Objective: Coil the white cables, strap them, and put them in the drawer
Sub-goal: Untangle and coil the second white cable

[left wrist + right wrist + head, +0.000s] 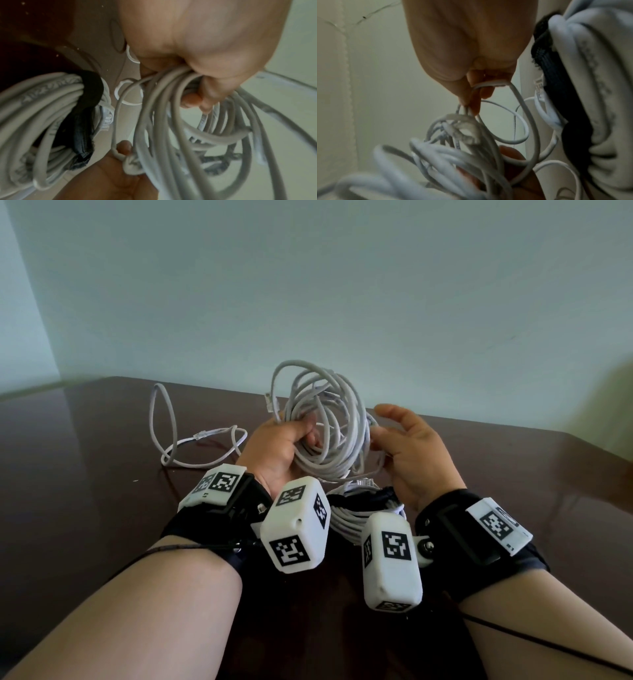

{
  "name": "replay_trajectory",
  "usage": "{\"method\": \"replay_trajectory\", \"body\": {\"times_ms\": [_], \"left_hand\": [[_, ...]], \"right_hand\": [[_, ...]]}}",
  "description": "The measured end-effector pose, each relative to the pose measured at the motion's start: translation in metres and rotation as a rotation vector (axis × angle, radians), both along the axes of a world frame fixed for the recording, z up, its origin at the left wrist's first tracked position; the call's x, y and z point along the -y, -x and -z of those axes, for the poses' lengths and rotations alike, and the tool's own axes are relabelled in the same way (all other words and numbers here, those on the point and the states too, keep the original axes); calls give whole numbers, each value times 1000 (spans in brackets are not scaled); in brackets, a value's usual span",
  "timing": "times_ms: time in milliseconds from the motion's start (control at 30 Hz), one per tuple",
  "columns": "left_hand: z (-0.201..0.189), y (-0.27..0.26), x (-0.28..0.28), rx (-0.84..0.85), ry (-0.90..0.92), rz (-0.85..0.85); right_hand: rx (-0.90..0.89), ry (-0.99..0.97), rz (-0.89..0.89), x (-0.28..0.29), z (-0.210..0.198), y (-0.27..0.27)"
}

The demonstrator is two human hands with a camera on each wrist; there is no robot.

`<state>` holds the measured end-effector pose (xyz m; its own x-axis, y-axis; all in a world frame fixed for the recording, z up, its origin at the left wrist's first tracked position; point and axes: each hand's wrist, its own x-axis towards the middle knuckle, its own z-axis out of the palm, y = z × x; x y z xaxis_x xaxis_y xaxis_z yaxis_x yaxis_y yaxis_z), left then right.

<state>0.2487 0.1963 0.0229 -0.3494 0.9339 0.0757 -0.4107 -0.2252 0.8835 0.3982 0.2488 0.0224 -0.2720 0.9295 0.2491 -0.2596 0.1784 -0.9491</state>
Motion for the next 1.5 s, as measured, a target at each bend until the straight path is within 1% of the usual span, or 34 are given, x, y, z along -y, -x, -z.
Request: {"method": "replay_trajectory", "body": {"times_ms": [67, 100, 200, 233, 267, 300, 367, 467, 533, 600, 633, 667, 733, 800, 933, 1000, 1067, 1167, 1267, 1333, 1433, 1467, 1500], "left_hand": [[2, 2, -3, -103, 21, -69], [4, 3, -3, -172, 12, -91], [4, 5, 0, -348, -25, -103], [3, 6, 2, -386, -39, -97], [3, 7, 3, -411, -51, -84], [4, 9, 3, -413, -62, -62], [5, 10, 3, -349, -87, -2], [7, 8, 1, -139, -148, 64], [7, 10, 0, -53, -167, 70], [7, 15, 1, -12, -175, 83], [7, 15, 2, -3, -175, 96], [7, 15, 3, 0, -174, 114], [8, 11, 3, -36, -175, 144], [9, 6, 2, -91, -151, 153], [13, 1, -3, -161, -114, 124], [12, 1, -3, -204, -112, 84], [10, 3, -3, -247, -114, 33], [6, 5, 1, -265, -134, -26], [5, 4, 4, -420, -94, -109], [6, 4, 3, -487, -75, -147], [7, 6, 2, -540, -29, -192], [7, 5, 2, -522, -22, -206], [6, 5, 2, -463, -29, -211]], "right_hand": [[-20, 14, -32, 0, 1, 2], [23, 1, -29, 0, 3, 2], [307, -145, 90, 1, 3, 1], [366, -193, 120, 2, 1, -1], [374, -217, 139, 2, 0, -2], [354, -228, 152, 2, -2, -4], [310, -258, 185, 1, -4, -7], [214, -239, 163, 3, -4, -7], [70, -126, 77, 2, -5, -6], [-44, 10, -15, 0, -5, -5], [-59, 67, -51, 0, -5, -4], [-37, 107, -71, 0, -5, -4], [53, 130, -80, 1, -1, -2], [99, 89, -83, 2, 0, 0], [5, -18, -80, -1, -5, -5], [2, -52, -76, 0, -6, -5], [18, -67, -15, -2, -6, -5], [9, -66, 71, -5, -7, -8], [-12, -114, 104, -5, -5, -8], [-36, -133, 80, -3, -4, -6], [-113, -131, 13, -2, -5, -6], [-131, -123, -2, -2, -5, -6], [-134, -120, -11, -1, -6, -6]]}}
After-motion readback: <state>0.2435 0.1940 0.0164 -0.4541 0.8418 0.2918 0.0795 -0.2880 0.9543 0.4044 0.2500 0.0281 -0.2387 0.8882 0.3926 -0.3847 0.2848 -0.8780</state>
